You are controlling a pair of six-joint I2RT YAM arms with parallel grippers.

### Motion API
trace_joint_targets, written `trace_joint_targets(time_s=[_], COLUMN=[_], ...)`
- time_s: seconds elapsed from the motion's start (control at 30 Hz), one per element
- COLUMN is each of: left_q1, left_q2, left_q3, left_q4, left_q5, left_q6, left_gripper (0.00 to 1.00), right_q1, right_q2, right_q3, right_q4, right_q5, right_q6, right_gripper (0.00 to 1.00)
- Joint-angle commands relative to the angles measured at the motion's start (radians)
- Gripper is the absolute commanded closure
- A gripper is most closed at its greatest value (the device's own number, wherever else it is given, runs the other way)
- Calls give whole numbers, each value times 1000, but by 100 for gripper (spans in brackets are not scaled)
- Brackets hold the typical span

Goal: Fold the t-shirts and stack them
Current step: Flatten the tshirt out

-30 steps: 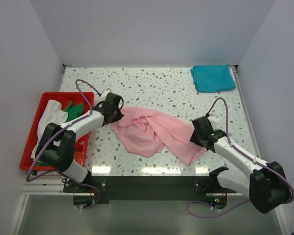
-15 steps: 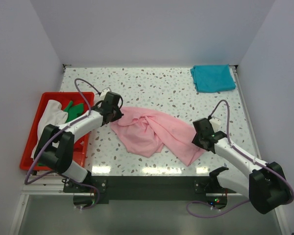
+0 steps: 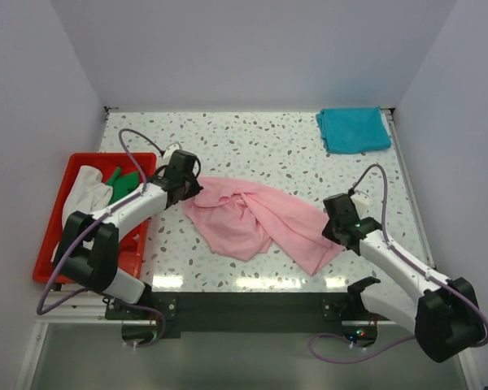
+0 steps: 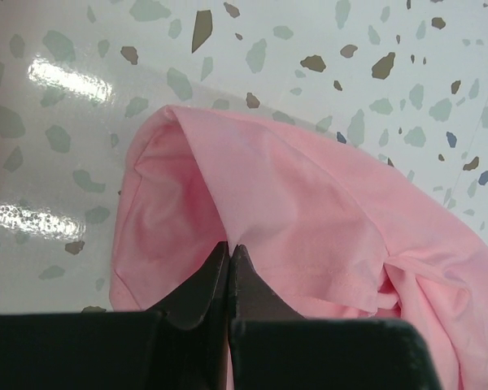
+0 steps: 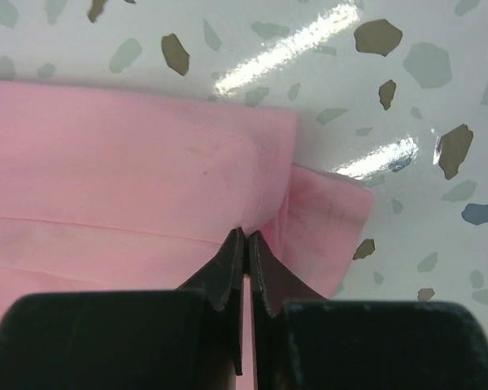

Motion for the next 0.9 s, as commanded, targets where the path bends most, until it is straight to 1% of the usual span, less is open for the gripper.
trace_joint_targets(time_s=[0.0,0.1,0.27,0.47,0.53,0.57,0.67,0.73,0.8,0.83,0.87], left_q1=[19,34,79,94,95,95,95,95,95,95,95], left_q2=[-72,-115,-210,-411,-500,-558,-642,-658,-640,-620,-573], left_q3=[60,92,164,235,256,264,312,373,411,456,479], left_q4=[-11,-46,-123,-245,-278,-305,-350,-356,-342,-326,-312], left_q5=[6,6,11,2,0,8,2,-5,-17,-18,-15], left_q6=[32,44,64,79,79,79,79,84,89,92,93], left_gripper=[100,100,100,100,100,100,100,100,100,100,100], right_q1=[-6,-11,-25,-25,-25,-25,-25,-25,-25,-23,-23], right_q2=[-64,-99,-141,-226,-262,-300,-342,-326,-252,-221,-142], right_q3=[87,170,373,571,631,653,745,827,883,930,953], right_q4=[-27,-82,-182,-308,-341,-354,-372,-357,-336,-302,-285], right_q5=[18,28,79,120,134,139,148,128,111,104,99], right_q6=[-25,-51,-111,-157,-167,-178,-215,-265,-305,-348,-370], right_gripper=[100,100,100,100,100,100,100,100,100,100,100])
